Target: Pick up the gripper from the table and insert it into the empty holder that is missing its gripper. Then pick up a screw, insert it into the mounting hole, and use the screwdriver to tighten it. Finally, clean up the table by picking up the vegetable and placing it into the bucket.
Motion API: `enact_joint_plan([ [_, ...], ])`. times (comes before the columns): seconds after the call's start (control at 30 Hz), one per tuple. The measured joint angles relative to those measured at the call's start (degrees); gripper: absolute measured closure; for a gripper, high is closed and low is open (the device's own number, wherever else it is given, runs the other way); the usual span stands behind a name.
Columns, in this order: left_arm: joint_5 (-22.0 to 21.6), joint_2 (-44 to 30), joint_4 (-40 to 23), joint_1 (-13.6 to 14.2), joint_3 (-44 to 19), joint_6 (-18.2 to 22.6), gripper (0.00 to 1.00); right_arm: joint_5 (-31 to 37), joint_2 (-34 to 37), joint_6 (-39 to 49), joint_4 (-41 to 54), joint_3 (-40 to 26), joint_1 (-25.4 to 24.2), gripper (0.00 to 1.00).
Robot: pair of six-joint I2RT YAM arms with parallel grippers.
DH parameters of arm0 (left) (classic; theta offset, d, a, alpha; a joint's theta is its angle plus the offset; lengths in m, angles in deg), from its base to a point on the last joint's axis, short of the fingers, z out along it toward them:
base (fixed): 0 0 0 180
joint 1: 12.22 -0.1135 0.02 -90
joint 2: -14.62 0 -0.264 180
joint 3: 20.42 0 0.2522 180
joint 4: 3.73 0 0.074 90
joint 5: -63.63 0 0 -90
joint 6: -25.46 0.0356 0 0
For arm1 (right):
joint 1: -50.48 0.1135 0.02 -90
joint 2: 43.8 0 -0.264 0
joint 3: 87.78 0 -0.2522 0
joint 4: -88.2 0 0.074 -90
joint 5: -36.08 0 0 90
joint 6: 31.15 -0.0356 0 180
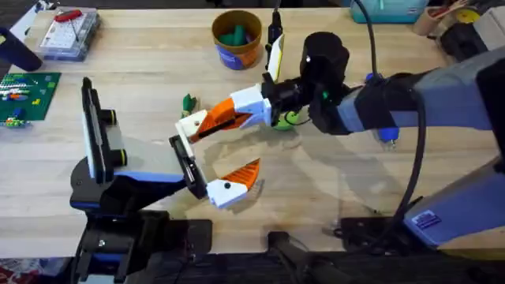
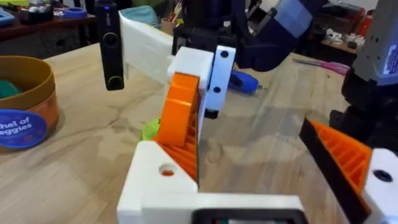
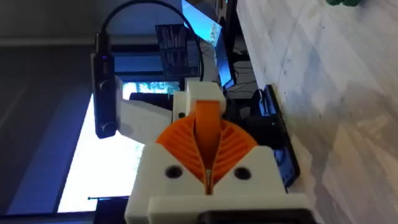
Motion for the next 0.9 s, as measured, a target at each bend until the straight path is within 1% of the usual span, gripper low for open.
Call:
enact_joint_plan([
  [0.43,0.00,0.00,0.00,0.00,0.00,-0.02,0.011,0.00,0.00,0.17,0.01,-0.02,0.00,0.986],
  [0.47,-0.02,0.00,0.00,0.00,0.00,0.00,0.011,0.00,0.00,0.15,0.10,-0.02,0.00,0.940],
  [0.5,0.11,0.00,-0.01,0.01,0.00,0.02,0.011,0.07,0.00,0.13,0.20,-0.02,0.01,0.820],
  [0.6,1.90,0.00,-0.04,0.42,-0.02,0.02,0.011,1.06,0.00,0.20,0.15,-0.34,0.17,0.369],
  [0.63,2.15,0.00,-0.04,0.48,-0.02,0.02,0.011,1.18,0.00,0.18,0.17,-0.48,0.18,0.203],
  [0.67,2.38,0.02,-0.04,0.50,-0.02,0.02,0.011,1.29,0.00,0.26,0.13,-0.57,0.22,0.062],
  [0.7,2.56,0.00,-0.04,0.50,-0.02,0.02,0.011,1.42,0.00,0.39,0.09,-0.61,0.22,0.022],
  [0.73,2.80,0.00,-0.04,0.50,-0.02,0.02,0.011,1.53,0.00,0.44,0.07,-0.63,0.22,0.011],
  [0.9,3.30,0.02,-0.07,0.50,-0.02,0.02,0.011,1.73,0.00,0.42,0.09,-0.63,0.22,0.008],
])
